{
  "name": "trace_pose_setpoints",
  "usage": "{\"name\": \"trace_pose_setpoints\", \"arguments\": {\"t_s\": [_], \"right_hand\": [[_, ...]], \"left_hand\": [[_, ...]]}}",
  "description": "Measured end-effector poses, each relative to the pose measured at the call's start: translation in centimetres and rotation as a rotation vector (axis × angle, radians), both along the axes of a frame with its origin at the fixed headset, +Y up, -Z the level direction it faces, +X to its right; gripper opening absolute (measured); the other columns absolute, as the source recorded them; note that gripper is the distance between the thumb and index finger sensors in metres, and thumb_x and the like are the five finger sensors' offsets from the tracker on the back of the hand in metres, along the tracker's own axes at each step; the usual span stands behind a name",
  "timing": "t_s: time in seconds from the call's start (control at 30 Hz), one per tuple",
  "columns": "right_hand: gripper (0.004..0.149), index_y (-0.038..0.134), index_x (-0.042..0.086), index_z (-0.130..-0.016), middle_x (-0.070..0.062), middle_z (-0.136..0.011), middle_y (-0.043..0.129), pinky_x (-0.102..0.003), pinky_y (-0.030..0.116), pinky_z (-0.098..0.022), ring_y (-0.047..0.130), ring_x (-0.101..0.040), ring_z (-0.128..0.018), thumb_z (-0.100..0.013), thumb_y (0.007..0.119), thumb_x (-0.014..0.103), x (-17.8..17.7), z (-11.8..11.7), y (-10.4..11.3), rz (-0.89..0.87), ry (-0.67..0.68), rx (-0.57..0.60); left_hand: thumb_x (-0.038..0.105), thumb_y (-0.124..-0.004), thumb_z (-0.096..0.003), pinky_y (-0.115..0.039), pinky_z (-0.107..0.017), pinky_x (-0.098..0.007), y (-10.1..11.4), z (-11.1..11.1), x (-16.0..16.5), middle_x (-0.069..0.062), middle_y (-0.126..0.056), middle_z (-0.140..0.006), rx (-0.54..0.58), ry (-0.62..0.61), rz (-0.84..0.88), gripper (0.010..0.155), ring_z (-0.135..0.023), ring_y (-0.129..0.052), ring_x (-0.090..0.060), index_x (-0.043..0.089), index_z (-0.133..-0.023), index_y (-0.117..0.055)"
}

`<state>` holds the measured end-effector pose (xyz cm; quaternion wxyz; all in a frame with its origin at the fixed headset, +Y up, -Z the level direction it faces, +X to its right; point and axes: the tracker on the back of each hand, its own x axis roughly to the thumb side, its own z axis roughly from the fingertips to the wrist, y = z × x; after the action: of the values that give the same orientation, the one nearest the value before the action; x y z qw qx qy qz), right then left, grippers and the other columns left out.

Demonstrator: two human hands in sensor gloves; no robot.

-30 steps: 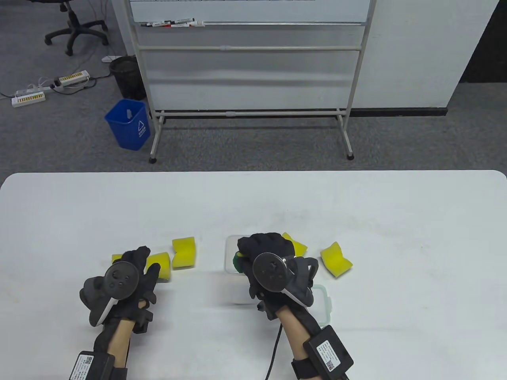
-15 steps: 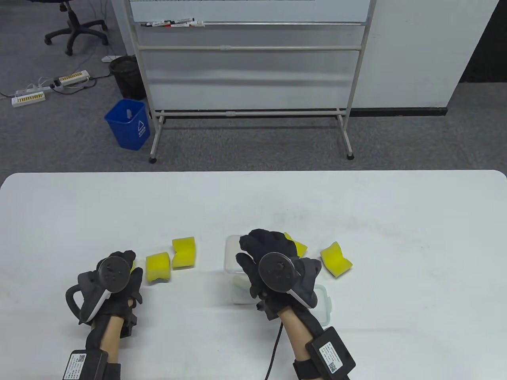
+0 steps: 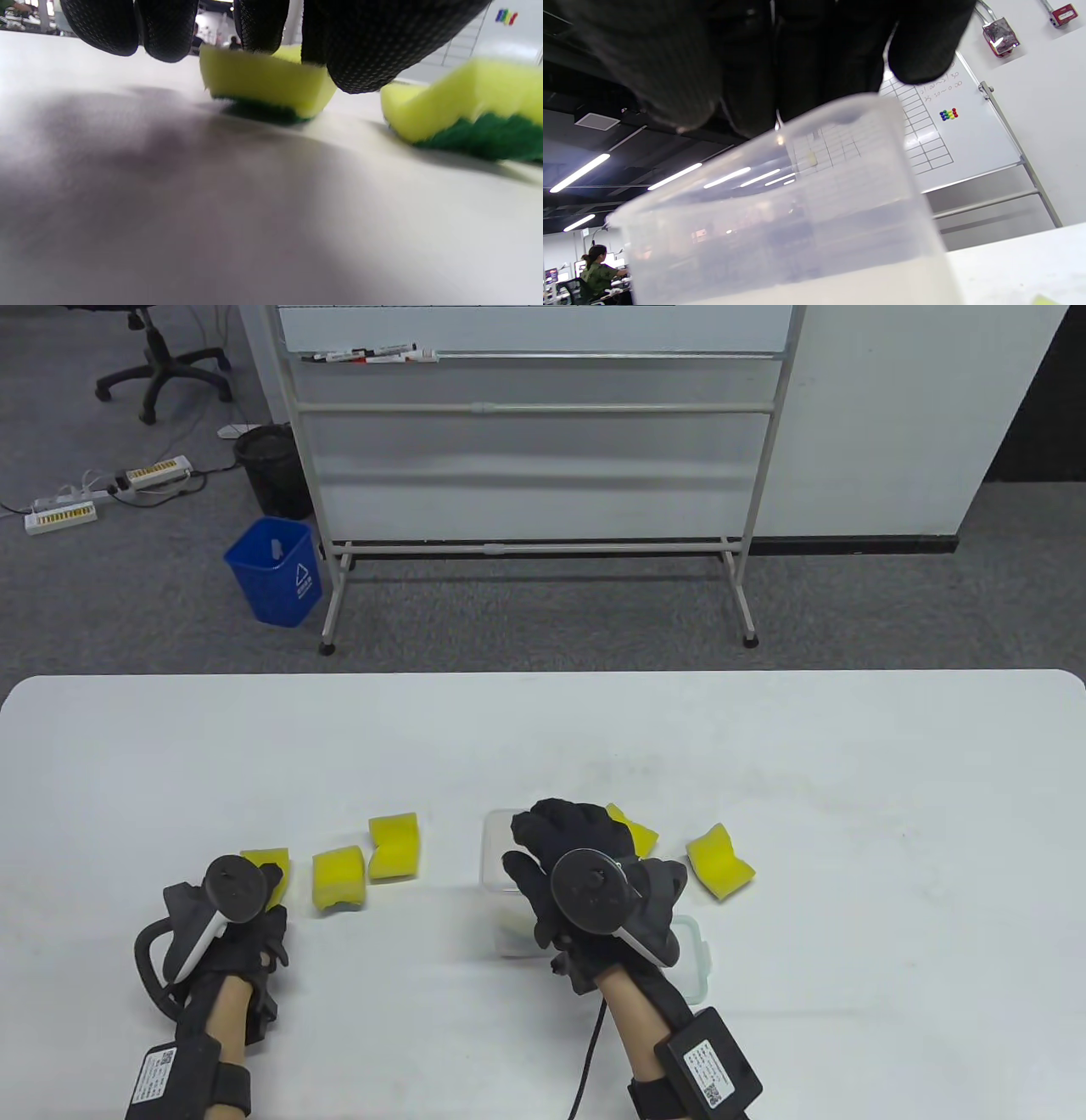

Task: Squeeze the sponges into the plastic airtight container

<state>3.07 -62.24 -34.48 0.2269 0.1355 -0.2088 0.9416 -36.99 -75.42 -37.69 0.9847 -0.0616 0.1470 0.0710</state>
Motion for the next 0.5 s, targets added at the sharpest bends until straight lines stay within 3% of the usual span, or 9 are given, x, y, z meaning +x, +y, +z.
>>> {"name": "trace_pose_setpoints", "arguments": {"t_s": [0.3, 0.5], "right_hand": [[0.052, 0.092, 0.026, -0.087, -0.004, -0.095, 0.088, -0.053, 0.069, -0.066, 0.087, -0.031, -0.086, -0.041, 0.089, 0.05, -0.06, 0.14, 0.02, 0.01, 0.001, 0.006], [0.052, 0.092, 0.025, -0.087, -0.004, -0.096, 0.088, -0.054, 0.069, -0.066, 0.087, -0.031, -0.086, -0.041, 0.089, 0.05, 0.09, 0.23, 0.27, -0.014, 0.006, 0.009]], "left_hand": [[0.034, -0.087, -0.0446, -0.072, -0.071, -0.053, -0.51, -0.77, 0.15, -0.007, -0.061, -0.114, 0.048, 0.035, -0.006, 0.053, -0.095, -0.075, -0.04, 0.032, -0.096, -0.073], [0.035, -0.09, -0.0423, -0.078, -0.07, -0.047, -0.19, -0.71, 0.01, -0.009, -0.07, -0.109, 0.11, 0.074, 0.019, 0.051, -0.091, -0.081, -0.034, 0.028, -0.092, -0.081]]}}
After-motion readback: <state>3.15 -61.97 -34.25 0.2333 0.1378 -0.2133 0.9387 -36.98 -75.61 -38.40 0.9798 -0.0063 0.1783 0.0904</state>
